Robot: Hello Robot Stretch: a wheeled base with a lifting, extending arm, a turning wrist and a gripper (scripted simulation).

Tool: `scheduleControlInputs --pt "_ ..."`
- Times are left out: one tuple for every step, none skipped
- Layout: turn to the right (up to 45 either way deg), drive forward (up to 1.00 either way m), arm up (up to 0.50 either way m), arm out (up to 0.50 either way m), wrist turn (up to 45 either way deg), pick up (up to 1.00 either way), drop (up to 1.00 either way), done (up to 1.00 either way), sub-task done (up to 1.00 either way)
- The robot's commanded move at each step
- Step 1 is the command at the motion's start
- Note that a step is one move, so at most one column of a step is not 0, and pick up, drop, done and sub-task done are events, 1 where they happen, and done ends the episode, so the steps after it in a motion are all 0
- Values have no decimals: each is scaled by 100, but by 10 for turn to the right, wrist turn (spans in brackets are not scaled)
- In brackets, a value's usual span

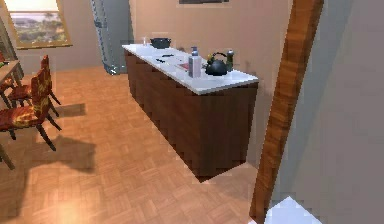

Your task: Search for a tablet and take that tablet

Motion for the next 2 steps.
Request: scheduleControlInputs --pt "0 0 10 0 0 0 0 0 0" --pt "0 0 0 0 0 0 0 100 0"
